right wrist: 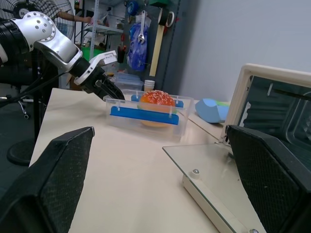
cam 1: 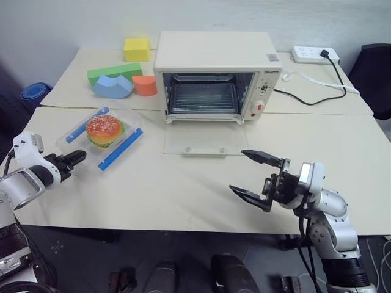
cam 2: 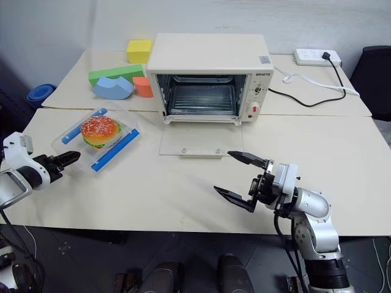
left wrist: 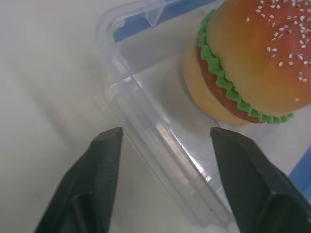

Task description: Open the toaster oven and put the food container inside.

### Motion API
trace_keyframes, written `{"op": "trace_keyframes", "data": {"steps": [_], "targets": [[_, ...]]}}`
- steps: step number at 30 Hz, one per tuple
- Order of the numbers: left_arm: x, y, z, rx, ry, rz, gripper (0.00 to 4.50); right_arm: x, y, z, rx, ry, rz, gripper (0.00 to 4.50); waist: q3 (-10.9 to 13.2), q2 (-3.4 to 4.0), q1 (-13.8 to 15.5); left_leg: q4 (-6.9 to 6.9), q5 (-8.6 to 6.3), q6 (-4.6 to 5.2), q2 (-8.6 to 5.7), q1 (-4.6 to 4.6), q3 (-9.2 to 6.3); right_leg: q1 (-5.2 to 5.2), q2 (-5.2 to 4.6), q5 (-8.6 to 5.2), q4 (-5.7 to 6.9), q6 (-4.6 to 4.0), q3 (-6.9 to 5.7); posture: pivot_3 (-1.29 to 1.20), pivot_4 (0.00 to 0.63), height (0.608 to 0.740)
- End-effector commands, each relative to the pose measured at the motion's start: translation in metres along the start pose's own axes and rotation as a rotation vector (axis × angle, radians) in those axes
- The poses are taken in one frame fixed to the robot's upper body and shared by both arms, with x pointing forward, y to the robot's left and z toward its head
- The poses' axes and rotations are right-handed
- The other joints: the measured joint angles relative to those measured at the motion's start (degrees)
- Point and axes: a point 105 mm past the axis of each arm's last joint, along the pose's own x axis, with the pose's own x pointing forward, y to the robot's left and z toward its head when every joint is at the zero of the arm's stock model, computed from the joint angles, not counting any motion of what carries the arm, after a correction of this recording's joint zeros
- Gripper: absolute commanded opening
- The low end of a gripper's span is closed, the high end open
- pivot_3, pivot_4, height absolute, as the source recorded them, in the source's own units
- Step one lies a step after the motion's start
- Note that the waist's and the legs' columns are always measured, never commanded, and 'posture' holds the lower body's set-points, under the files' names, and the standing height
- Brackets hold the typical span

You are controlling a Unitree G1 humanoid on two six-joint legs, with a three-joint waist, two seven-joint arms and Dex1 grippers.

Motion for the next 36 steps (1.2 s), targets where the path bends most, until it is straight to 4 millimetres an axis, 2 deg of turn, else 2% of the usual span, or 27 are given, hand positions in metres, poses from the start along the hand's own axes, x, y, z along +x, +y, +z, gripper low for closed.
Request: {"op": "trace_keyframes", "data": {"steps": [1,5,7,9,11,13,17,20,25,28,32,36], "targets": [[-0.005,0.011,0.011,0.023,-0.025,0.052,1.72,0.001,0.001,0.005,-0.032,-0.015,-0.011,4.50,0.00,0.00,-0.01,0.00,0.00,0.00,0.00,0.01,0.00,0.00,0.00,0.00,0.01,0.00,0.00,0.00,0.150,0.740],[-0.010,0.010,0.025,0.049,-0.057,0.042,0.46,0.000,-0.001,0.004,-0.040,-0.001,-0.024,4.50,0.00,0.00,-0.01,-0.01,0.01,-0.02,0.00,0.01,0.01,0.00,0.00,0.00,0.02,0.00,0.00,0.00,0.150,0.740],[-0.013,0.007,0.034,0.070,-0.074,0.031,0.09,-0.001,-0.002,0.004,-0.042,0.005,-0.027,4.50,0.00,0.00,0.05,0.00,0.01,-0.02,0.00,-0.01,0.00,-0.01,0.00,0.00,0.01,0.00,0.00,0.00,0.150,0.740],[-0.017,-0.005,0.051,0.146,-0.113,0.018,0.09,-0.002,-0.004,0.003,-0.043,0.015,-0.031,4.50,0.01,-0.07,0.16,0.01,0.02,-0.04,0.00,-0.04,-0.04,-0.02,0.00,0.00,0.01,0.00,-0.03,0.00,0.150,0.740],[-0.019,-0.038,0.061,0.227,-0.099,-0.072,0.09,-0.005,-0.006,0.002,-0.045,0.031,-0.035,4.50,0.02,-0.11,0.42,0.03,0.02,-0.04,-0.02,-0.07,-0.05,-0.02,-0.02,0.00,0.01,0.00,-0.03,0.00,0.150,0.740],[-0.019,-0.058,0.062,0.274,-0.075,-0.124,0.09,-0.006,-0.007,0.002,-0.046,0.039,-0.040,4.50,0.02,-0.15,0.96,0.11,0.02,-0.02,-0.08,-0.16,-0.17,0.00,-0.08,0.00,0.00,0.00,-0.11,0.00,0.150,0.740],[-0.009,-0.111,0.059,0.335,-0.067,-0.248,0.09,-0.010,-0.009,0.000,-0.048,0.067,-0.061,4.50,0.02,-0.14,1.17,0.12,-0.01,0.05,-0.20,-0.13,-0.11,0.01,-0.16,0.01,0.01,0.03,-0.04,0.00,0.150,0.740],[-0.001,-0.136,0.048,0.365,-0.005,-0.262,0.09,-0.015,-0.010,-0.001,-0.051,0.082,-0.082,4.50,0.03,-0.15,1.14,0.16,0.00,0.04,-0.19,-0.16,-0.09,0.00,-0.11,0.02,0.04,0.04,-0.07,0.00,0.150,0.740],[0.015,-0.199,0.034,0.394,0.010,-0.393,0.09,-0.026,-0.009,-0.001,-0.059,0.103,-0.132,4.50,0.04,-0.17,0.72,0.24,0.01,0.03,-0.17,-0.18,-0.04,-0.01,-0.05,0.02,0.11,0.05,-0.05,0.00,0.150,0.740],[0.029,-0.220,0.015,0.394,0.066,-0.401,0.09,-0.029,-0.007,0.001,-0.067,0.106,-0.160,4.50,0.03,-0.17,0.64,0.33,0.01,0.03,-0.19,-0.17,0.00,0.01,-0.05,0.04,0.14,0.08,-0.02,0.00,0.150,0.740],[0.041,-0.239,0.006,0.386,0.056,-0.418,0.09,-0.033,-0.004,0.002,-0.072,0.110,-0.197,4.50,0.04,-0.17,0.17,0.35,0.04,-0.01,-0.15,-0.15,0.11,-0.02,0.02,0.05,0.18,0.11,0.06,0.00,0.150,0.740],[0.054,-0.248,0.002,0.380,0.042,-0.416,0.09,-0.034,-0.003,0.003,-0.077,0.115,-0.230,4.50,0.04,-0.17,0.30,0.36,0.07,-0.07,-0.10,-0.13,0.11,-0.02,0.05,0.05,0.19,0.11,0.05,0.00,0.150,0.740]]}}
